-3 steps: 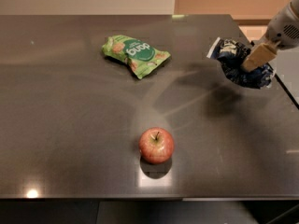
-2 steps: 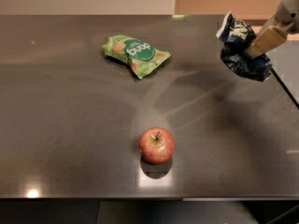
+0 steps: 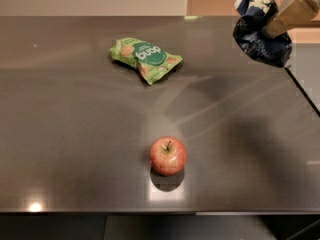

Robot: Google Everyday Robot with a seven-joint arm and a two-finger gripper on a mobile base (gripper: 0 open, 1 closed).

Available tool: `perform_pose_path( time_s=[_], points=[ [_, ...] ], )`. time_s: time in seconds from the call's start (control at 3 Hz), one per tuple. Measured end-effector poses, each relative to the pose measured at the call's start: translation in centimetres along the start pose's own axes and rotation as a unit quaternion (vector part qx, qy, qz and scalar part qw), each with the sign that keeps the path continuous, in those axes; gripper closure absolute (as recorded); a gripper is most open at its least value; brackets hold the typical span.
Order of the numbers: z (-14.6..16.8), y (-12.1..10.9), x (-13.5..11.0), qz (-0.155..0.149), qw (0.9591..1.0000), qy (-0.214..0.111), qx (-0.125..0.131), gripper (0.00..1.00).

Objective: Pick blue chip bag

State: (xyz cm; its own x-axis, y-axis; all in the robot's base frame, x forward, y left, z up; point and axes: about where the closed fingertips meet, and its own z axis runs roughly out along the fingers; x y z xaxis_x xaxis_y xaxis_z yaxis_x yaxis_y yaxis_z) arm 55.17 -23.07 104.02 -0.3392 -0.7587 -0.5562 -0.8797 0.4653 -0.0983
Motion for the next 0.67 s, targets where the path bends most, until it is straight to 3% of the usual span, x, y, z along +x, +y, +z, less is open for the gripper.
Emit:
perform_pose_path(
  time_s=[0.33,0.67],
  points=[
    [0.8,-0.5,0.4,0.007,1.0000,-0.002,0.001,0.63],
    [2.8,-0.9,2.5,0.036,0.9990,0.022,-0.016,0.39]
  ],
)
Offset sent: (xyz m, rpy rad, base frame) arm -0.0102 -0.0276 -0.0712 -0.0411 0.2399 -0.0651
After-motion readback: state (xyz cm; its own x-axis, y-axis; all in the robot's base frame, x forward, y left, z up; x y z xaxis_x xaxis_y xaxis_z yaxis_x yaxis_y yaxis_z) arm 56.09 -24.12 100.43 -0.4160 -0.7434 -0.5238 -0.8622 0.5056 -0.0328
